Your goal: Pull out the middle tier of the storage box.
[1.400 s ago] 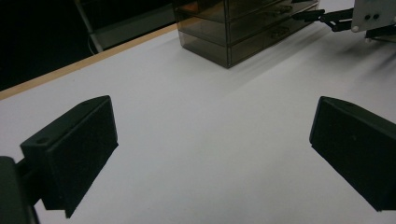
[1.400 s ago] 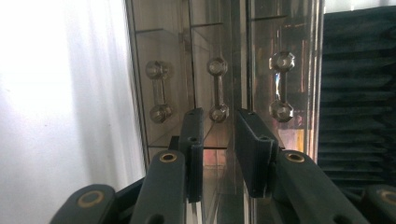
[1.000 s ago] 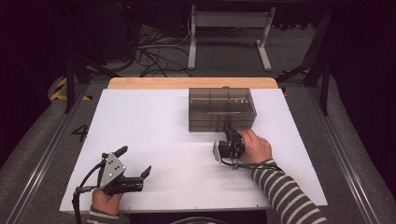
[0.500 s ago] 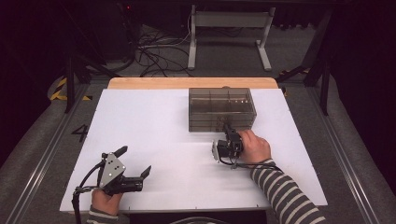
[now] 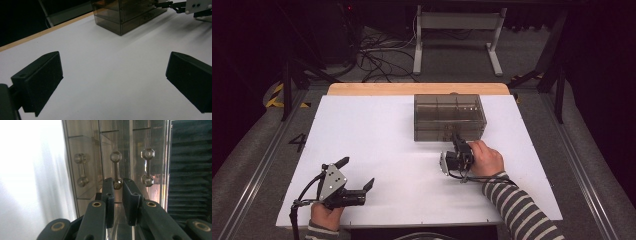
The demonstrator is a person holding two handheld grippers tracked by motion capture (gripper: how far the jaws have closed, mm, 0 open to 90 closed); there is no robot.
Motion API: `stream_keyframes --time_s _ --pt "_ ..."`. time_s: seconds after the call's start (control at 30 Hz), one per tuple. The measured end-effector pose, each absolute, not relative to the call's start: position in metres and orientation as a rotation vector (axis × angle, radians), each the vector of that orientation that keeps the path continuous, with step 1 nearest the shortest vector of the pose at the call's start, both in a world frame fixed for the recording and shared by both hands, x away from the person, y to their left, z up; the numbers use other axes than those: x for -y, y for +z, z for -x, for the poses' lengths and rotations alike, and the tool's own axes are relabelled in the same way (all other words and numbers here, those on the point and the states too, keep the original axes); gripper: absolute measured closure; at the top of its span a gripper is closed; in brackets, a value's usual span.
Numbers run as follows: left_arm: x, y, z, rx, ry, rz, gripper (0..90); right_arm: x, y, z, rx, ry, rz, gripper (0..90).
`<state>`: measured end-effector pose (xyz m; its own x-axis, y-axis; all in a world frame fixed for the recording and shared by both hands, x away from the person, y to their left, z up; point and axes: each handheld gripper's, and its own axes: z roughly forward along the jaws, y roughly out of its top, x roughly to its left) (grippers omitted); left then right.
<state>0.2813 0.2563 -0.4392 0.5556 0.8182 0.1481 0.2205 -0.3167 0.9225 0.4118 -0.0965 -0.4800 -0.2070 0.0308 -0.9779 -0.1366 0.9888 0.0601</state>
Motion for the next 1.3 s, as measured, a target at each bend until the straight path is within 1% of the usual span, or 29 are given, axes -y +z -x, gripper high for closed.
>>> stream_keyframes --time_s 0.37,0.47,0.5,0.7,0.9,1.2,1.23,1.27,1.3 --pt "-0.256 -0.439 -0.282 -0.853 0.781 -1.831 1.6 0.1 -0.477 -0.399 -1.811 0.181 0.085 79.7" --pt "-0.256 -0.439 -0.282 -0.854 0.781 -1.832 1.6 0.102 -0.478 -0.398 -1.83 0.192 0.077 78.1" --pt "-0.256 -0.439 -0.282 -0.853 0.784 -1.832 1.6 0.103 -0.477 -0.398 -1.838 0.198 0.074 76.5" --pt "-0.256 -0.439 -0.282 -0.855 0.777 -1.831 1.6 0.104 -0.471 -0.394 -1.857 0.249 0.058 75.6" --pt "-0.256 -0.439 -0.282 -0.853 0.782 -1.833 1.6 0.106 -0.461 -0.389 -1.915 0.322 -0.013 72.3" --pt "-0.256 -0.439 -0.282 -0.852 0.785 -1.833 1.6 0.108 -0.454 -0.383 -1.894 0.355 -0.008 70.9" --pt "-0.256 -0.439 -0.282 -0.851 0.783 -1.833 1.6 0.108 -0.453 -0.382 -1.894 0.356 -0.009 70.0" --pt "-0.256 -0.439 -0.282 -0.851 0.783 -1.834 1.6 0.109 -0.451 -0.381 -1.886 0.366 -0.012 65.2" --pt "-0.256 -0.439 -0.282 -0.851 0.782 -1.833 1.6 0.109 -0.451 -0.381 -1.886 0.366 -0.012 65.2"
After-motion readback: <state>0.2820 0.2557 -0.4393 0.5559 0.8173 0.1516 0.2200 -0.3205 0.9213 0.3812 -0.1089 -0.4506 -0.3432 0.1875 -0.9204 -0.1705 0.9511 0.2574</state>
